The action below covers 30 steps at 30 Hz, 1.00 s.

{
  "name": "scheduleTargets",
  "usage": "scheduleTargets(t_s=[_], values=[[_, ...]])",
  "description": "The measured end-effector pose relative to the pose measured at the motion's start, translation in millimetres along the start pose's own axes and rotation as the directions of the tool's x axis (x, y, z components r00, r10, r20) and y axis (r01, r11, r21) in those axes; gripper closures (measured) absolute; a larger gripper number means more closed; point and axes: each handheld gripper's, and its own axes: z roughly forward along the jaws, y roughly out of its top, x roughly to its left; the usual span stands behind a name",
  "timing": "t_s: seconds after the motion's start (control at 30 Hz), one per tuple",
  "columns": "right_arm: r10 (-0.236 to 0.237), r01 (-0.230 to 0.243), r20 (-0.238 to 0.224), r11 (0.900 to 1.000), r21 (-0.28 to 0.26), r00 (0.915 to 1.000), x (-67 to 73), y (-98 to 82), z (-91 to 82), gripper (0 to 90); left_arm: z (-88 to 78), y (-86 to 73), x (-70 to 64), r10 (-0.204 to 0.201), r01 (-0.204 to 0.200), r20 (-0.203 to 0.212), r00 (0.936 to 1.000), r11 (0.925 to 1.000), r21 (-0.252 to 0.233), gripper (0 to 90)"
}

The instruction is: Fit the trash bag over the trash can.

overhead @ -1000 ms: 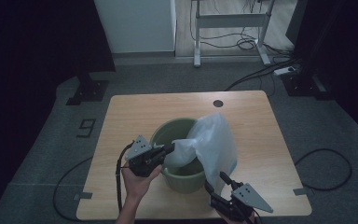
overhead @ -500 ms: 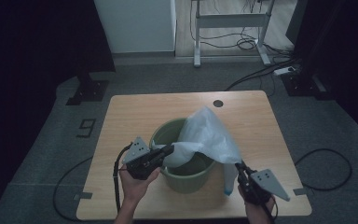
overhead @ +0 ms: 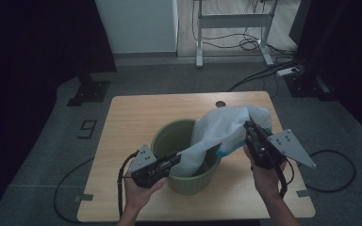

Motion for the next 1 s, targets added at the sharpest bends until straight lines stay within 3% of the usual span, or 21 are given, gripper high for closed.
scheduleTargets(t_s=[0.1, 0.2, 0.43, 0.73, 0.83, 0.93, 1.0], values=[[-0.002, 0.003, -0.04, 1.0, 0.005, 0.9992, 5.5, 0.6, 4.7, 88.9, -7.8, 5.5, -2.4, -0.014, 0.014, -0.008, 0.9999, 0.9994, -0.033, 40.0], [0.004, -0.001, -0.117, 1.0, 0.028, 0.9931, 11.2, -1.6, 9.1, 88.9, -15.2, 16.0, -6.0, -0.003, 0.005, 0.026, 0.9996, 0.9984, -0.056, 31.3], [0.005, 0.01, -0.189, 0.997, 0.079, 0.9821, 23.9, -9.7, 17.1, 88.9, -6.7, 27.8, -13.7, -0.002, 0.006, 0.058, 0.9983, 0.9977, -0.068, 28.4], [0.014, 0.023, -0.247, 0.989, 0.149, 0.9688, 38.4, -22.5, 27.2, 88.7, 8.4, 21.1, -23.1, 0.007, -0.006, 0.047, 0.9988, 0.9995, -0.032, 25.6], [0.019, 0.025, -0.267, 0.987, 0.16, 0.9636, 42.4, -23.9, 29.0, 88.6, 8.3, 18.2, -23.6, 0.019, -0.019, 0.0, 0.9998, 0.9992, -0.035, 28.9], [0.036, 0.016, -0.294, 0.985, 0.17, 0.955, 45.5, -26.0, 29.1, 87.8, 5.8, 16.1, -22.8, 0.04, -0.043, -0.054, 0.9977, 0.9981, -0.045, 48.9], [0.052, 0.004, -0.312, 0.984, 0.178, 0.9485, 46.9, -27.7, 29.2, 85.4, 3.7, 15.0, -19.6, 0.035, -0.038, -0.056, 0.9978, 0.998, -0.051, 65.1]])
